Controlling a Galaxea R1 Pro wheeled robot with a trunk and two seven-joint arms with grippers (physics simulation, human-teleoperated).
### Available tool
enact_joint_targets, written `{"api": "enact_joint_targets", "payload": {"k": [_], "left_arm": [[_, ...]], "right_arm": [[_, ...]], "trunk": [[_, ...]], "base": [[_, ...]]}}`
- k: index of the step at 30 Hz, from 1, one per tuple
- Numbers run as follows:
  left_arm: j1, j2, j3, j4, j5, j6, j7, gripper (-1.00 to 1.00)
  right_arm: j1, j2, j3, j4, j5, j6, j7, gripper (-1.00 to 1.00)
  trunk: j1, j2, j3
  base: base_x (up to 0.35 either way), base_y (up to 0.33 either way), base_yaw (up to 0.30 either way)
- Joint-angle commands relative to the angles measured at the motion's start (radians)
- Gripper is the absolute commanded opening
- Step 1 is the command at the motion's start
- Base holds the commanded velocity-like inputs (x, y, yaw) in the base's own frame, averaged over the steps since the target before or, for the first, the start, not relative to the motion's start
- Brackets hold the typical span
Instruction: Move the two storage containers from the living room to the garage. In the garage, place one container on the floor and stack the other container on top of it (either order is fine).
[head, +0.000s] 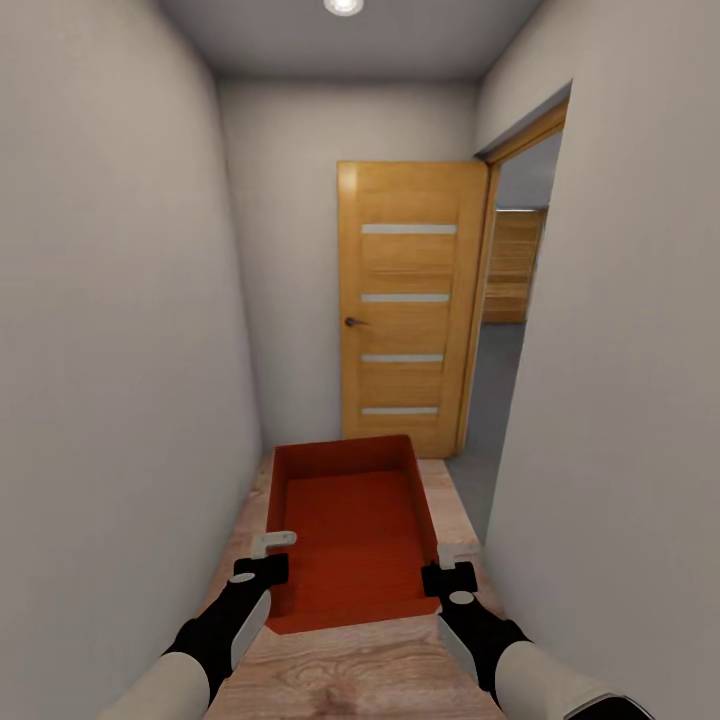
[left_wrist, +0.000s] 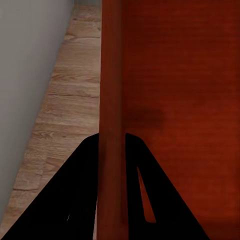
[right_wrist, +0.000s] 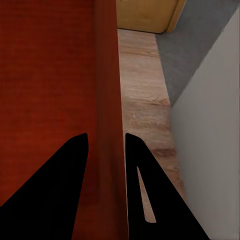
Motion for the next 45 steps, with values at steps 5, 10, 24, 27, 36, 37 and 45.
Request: {"api": "enact_joint_targets", "payload": {"k": [5, 10, 24, 27, 36, 37, 45], "left_arm": [[-0.001, 0.000, 0.011, -0.003, 0.052, 0.008, 0.024, -1.00], [-0.001, 0.000, 0.011, -0.003, 0.052, 0.008, 0.024, -1.00], [-0.001, 0.001, 0.011, -0.003, 0.051, 0.007, 0.024, -1.00], [-0.001, 0.001, 0.011, -0.003, 0.051, 0.007, 0.024, -1.00], [-0.001, 0.002, 0.011, -0.003, 0.051, 0.008, 0.024, -1.00], [-0.001, 0.002, 0.011, -0.003, 0.051, 0.008, 0.024, -1.00], [-0.001, 0.002, 0.011, -0.003, 0.051, 0.008, 0.024, -1.00]], "right_arm": [[-0.001, 0.055, -0.028, -0.001, -0.004, -0.006, 0.002, -1.00], [-0.001, 0.055, -0.028, -0.001, -0.003, -0.007, 0.002, -1.00], [-0.001, 0.055, -0.027, -0.001, -0.003, -0.007, 0.002, -1.00], [-0.001, 0.055, -0.027, -0.001, -0.003, -0.006, 0.002, -1.00], [-0.001, 0.055, -0.027, -0.001, -0.003, -0.006, 0.002, -1.00], [-0.001, 0.055, -0.027, -0.001, -0.003, -0.006, 0.002, -1.00], [-0.001, 0.055, -0.027, -0.001, -0.003, -0.006, 0.002, -1.00]], "trunk": [[0.001, -0.001, -0.002], [0.001, -0.001, -0.002], [0.001, -0.001, -0.002], [0.001, -0.001, -0.002], [0.001, -0.001, -0.002], [0.001, -0.001, -0.002], [0.001, -0.001, -0.002]], "base": [[0.326, 0.077, 0.000], [0.326, 0.077, 0.000], [0.326, 0.032, 0.000], [0.326, 0.000, 0.000], [0.326, 0.000, 0.000], [0.326, 0.000, 0.000], [0.326, 0.000, 0.000]]}}
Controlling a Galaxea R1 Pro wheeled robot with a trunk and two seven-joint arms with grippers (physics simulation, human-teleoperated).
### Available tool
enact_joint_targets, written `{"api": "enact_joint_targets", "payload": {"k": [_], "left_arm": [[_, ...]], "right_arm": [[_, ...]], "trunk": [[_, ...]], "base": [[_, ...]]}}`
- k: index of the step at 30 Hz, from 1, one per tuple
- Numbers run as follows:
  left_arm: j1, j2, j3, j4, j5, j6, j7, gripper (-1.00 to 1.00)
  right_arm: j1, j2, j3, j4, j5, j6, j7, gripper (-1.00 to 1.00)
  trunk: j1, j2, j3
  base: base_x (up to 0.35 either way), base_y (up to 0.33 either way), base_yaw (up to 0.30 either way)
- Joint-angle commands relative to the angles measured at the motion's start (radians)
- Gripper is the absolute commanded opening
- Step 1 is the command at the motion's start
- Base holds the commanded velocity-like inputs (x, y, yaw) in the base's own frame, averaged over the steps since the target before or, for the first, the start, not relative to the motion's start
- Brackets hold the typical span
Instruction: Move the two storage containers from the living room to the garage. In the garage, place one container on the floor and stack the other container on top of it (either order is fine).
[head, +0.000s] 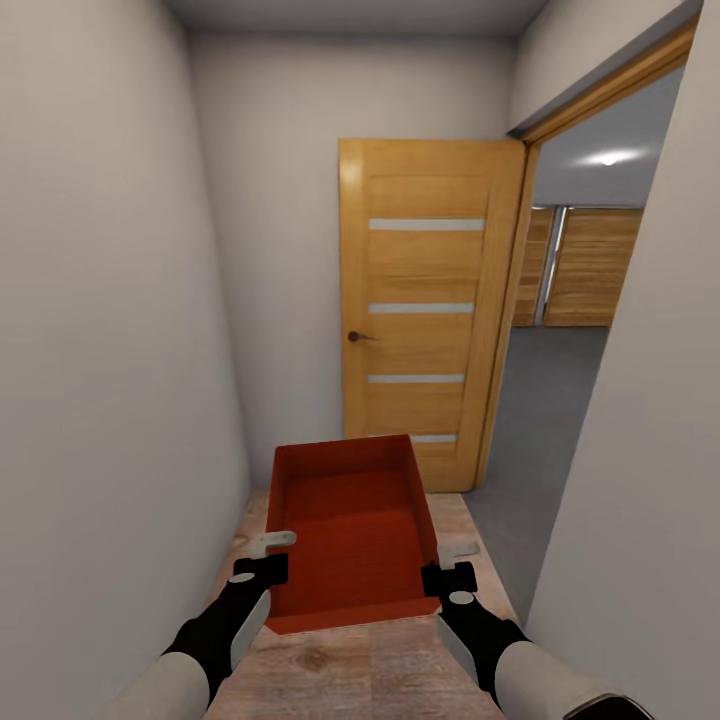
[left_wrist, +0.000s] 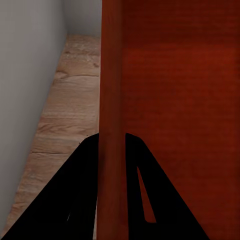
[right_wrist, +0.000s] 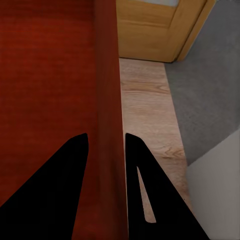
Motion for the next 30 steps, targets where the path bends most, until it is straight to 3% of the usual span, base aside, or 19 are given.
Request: {"api": "enact_joint_targets", "payload": {"k": [1, 30], "left_arm": [[-0.001, 0.000, 0.010, -0.003, 0.051, 0.008, 0.026, -1.00], [-0.001, 0.000, 0.010, -0.003, 0.051, 0.008, 0.026, -1.00]], "right_arm": [[-0.001, 0.054, -0.027, -0.001, -0.003, -0.005, 0.003, -1.00], [-0.001, 0.054, -0.027, -0.001, -0.003, -0.004, 0.003, -1.00]], "trunk": [[0.001, -0.001, -0.002], [0.001, -0.001, -0.002]], "base": [[0.326, 0.000, 0.000], [0.326, 0.000, 0.000]]}}
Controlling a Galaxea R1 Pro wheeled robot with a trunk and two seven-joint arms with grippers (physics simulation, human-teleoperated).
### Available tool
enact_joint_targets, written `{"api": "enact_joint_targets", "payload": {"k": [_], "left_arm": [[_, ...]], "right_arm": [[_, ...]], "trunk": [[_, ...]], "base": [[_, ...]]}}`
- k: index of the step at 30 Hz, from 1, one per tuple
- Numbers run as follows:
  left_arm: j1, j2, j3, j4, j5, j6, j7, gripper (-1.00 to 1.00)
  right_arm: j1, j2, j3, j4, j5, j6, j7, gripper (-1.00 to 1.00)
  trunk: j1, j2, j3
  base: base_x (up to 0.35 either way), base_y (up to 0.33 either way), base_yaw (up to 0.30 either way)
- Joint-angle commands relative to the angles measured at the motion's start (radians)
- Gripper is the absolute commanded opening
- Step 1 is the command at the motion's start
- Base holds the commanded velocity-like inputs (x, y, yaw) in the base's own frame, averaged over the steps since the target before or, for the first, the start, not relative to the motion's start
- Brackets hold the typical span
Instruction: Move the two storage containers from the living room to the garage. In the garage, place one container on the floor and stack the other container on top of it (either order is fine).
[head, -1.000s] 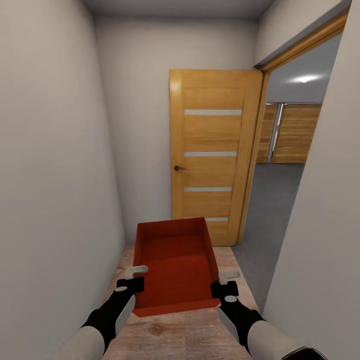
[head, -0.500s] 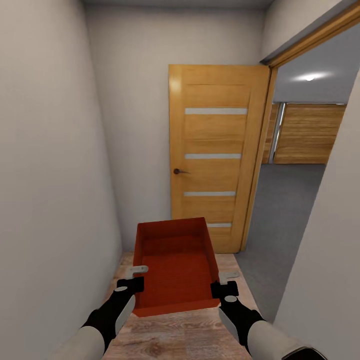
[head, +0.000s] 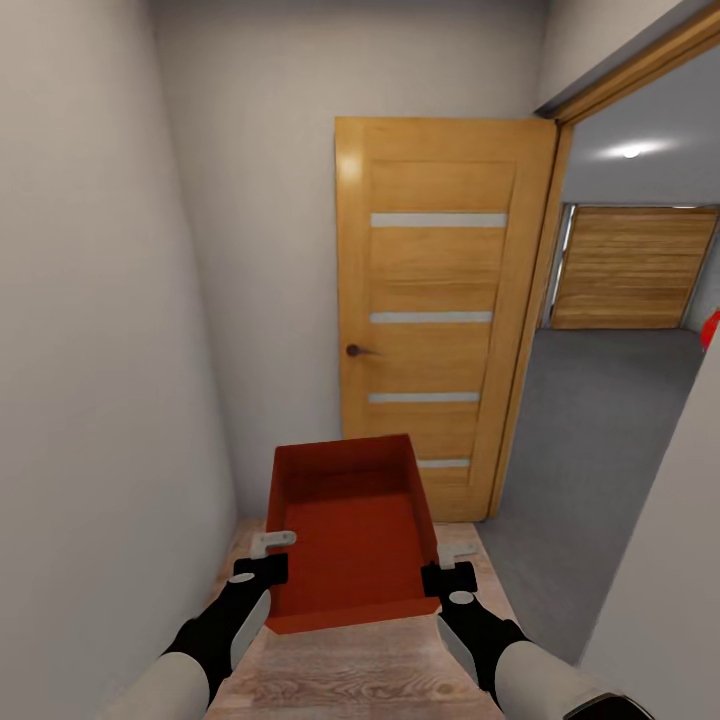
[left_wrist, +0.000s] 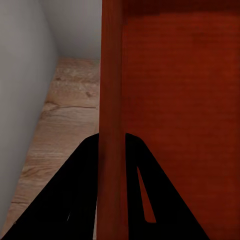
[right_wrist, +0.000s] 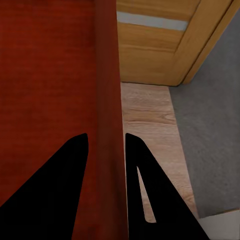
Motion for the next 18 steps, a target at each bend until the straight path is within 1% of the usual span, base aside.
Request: {"api": "enact_joint_targets", "payload": {"k": [1, 6, 8, 12, 18], "left_arm": [[-0.001, 0.000, 0.011, -0.004, 0.051, 0.007, 0.026, -1.00], [0.000, 0.000, 0.009, -0.005, 0.047, 0.004, 0.026, -1.00], [-0.001, 0.000, 0.009, -0.006, 0.047, 0.004, 0.027, -1.00], [-0.001, -0.001, 0.008, -0.011, 0.048, 0.004, 0.029, -1.00], [0.000, -0.001, 0.007, -0.014, 0.048, 0.004, 0.033, -1.00]], "right_arm": [[-0.001, 0.054, -0.025, -0.001, -0.005, -0.006, 0.002, -1.00], [-0.001, 0.054, -0.025, -0.001, -0.006, -0.004, 0.002, -1.00], [-0.001, 0.054, -0.025, -0.001, -0.006, -0.004, 0.002, -1.00], [-0.001, 0.054, -0.025, -0.001, -0.006, -0.004, 0.001, -1.00], [-0.001, 0.054, -0.025, -0.001, -0.006, -0.004, 0.001, -1.00]], "trunk": [[0.001, -0.001, -0.002], [0.001, -0.001, -0.002], [0.001, -0.001, -0.002], [0.001, -0.001, -0.002], [0.001, -0.001, -0.002]], "base": [[0.326, 0.000, 0.000], [0.324, 0.000, -0.002], [0.246, 0.000, -0.100], [0.103, 0.000, -0.216], [0.017, 0.000, -0.277]]}}
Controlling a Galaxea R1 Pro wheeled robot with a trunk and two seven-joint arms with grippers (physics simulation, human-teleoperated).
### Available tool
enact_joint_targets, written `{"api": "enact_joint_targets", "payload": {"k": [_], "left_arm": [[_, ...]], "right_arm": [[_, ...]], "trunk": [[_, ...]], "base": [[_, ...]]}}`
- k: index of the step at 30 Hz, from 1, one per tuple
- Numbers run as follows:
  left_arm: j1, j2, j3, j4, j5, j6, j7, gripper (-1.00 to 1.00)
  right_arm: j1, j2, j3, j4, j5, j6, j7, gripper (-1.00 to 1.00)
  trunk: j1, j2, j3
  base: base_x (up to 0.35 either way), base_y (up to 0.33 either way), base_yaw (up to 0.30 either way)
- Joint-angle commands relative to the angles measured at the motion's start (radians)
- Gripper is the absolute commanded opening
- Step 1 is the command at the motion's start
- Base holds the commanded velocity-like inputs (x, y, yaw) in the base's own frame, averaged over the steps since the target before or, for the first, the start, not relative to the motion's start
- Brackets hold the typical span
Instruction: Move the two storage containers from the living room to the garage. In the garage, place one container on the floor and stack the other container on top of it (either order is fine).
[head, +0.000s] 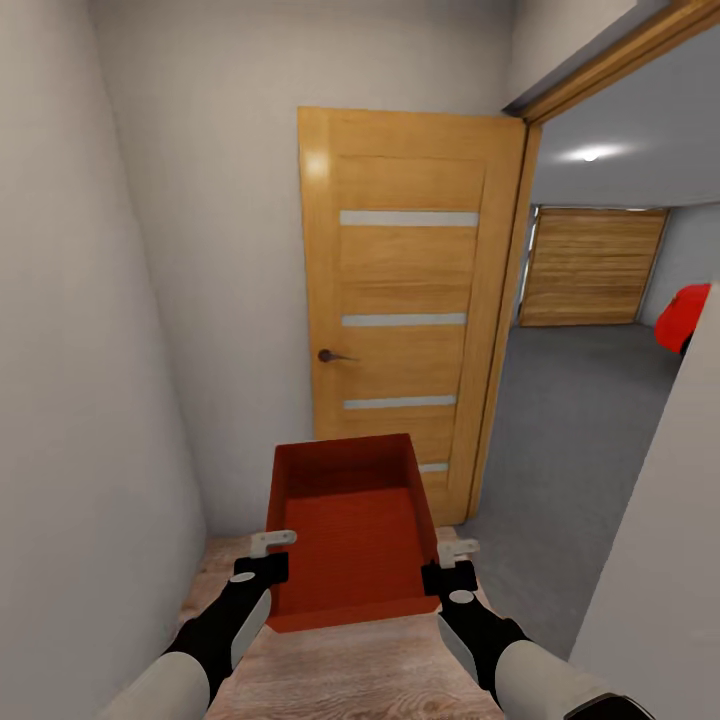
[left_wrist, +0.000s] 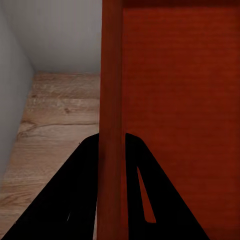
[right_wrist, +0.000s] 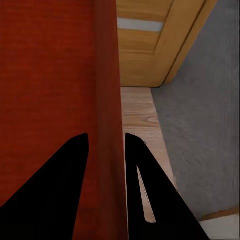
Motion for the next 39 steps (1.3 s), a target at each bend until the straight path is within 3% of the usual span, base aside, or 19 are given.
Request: {"api": "enact_joint_targets", "payload": {"k": [1, 9, 31, 39], "left_arm": [[-0.001, 0.000, 0.012, -0.010, 0.045, 0.008, 0.028, -1.00], [-0.001, 0.000, 0.013, -0.008, 0.045, 0.009, 0.029, -1.00], [-0.001, 0.001, 0.013, -0.009, 0.045, 0.010, 0.022, -1.00], [-0.001, 0.000, 0.013, -0.009, 0.045, 0.008, 0.030, -1.00]], "right_arm": [[0.000, 0.055, -0.020, 0.003, -0.016, -0.006, 0.001, -1.00], [0.000, 0.055, -0.020, 0.003, -0.016, -0.006, 0.001, -1.00], [0.000, 0.055, -0.020, 0.003, -0.016, -0.006, 0.002, -1.00], [0.000, 0.055, -0.020, 0.003, -0.016, -0.006, 0.001, -1.00]], "trunk": [[0.000, -0.001, -0.002], [0.000, -0.001, -0.002], [0.000, -0.001, -0.002], [0.000, -0.001, -0.002]], "base": [[0.004, 0.000, -0.286], [0.043, 0.004, -0.288], [0.282, 0.192, -0.288], [0.059, 0.042, -0.288]]}}
